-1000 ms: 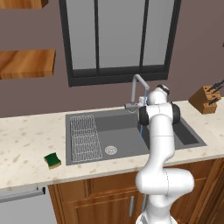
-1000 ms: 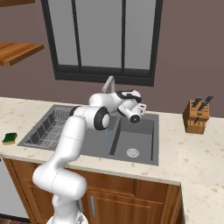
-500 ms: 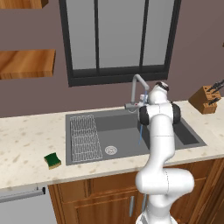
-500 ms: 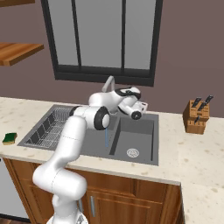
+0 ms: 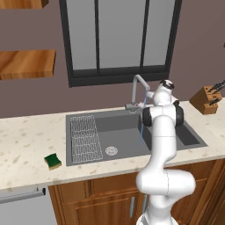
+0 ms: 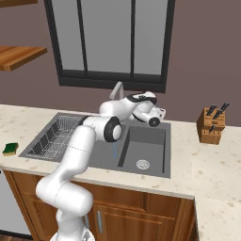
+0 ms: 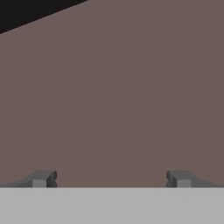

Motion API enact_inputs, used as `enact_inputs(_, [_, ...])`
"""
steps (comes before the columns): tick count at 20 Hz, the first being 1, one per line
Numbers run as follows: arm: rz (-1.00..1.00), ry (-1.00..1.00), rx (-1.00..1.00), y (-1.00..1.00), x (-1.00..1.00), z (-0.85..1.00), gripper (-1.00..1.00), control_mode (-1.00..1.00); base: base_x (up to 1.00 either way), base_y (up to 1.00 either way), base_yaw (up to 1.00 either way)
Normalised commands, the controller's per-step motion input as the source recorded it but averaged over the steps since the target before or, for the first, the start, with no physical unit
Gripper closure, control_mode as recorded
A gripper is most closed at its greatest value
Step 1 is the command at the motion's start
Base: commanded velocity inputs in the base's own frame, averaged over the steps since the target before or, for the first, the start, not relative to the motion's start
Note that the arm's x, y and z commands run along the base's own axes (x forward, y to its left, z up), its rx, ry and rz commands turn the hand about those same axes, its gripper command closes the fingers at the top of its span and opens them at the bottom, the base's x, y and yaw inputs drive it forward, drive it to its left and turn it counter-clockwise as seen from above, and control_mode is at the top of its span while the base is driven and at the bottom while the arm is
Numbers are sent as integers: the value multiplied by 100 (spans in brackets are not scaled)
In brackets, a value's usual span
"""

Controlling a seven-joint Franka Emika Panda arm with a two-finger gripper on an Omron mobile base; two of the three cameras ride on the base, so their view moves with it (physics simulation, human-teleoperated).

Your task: Soak the sponge with water for a few seconds and then drop it inside the sink.

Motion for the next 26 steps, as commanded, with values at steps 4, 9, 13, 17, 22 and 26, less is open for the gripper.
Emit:
enact_inputs(4, [0,0,2,-11,-6,28,-100,-100,0,0,0])
enact_inputs(9, [0,3,0,-2,-28,30,-100,-100,0,0,0])
enact_inputs(13, [0,6,0,-14,-49,11,-100,-100,0,0,0])
enact_inputs(17, [0,4,0,-6,-62,6,-100,-100,0,0,0])
enact_inputs(22, [0,0,0,0,-63,7,-100,-100,0,0,0])
enact_inputs(26, [0,0,0,-1,-59,14,-100,-100,0,0,0])
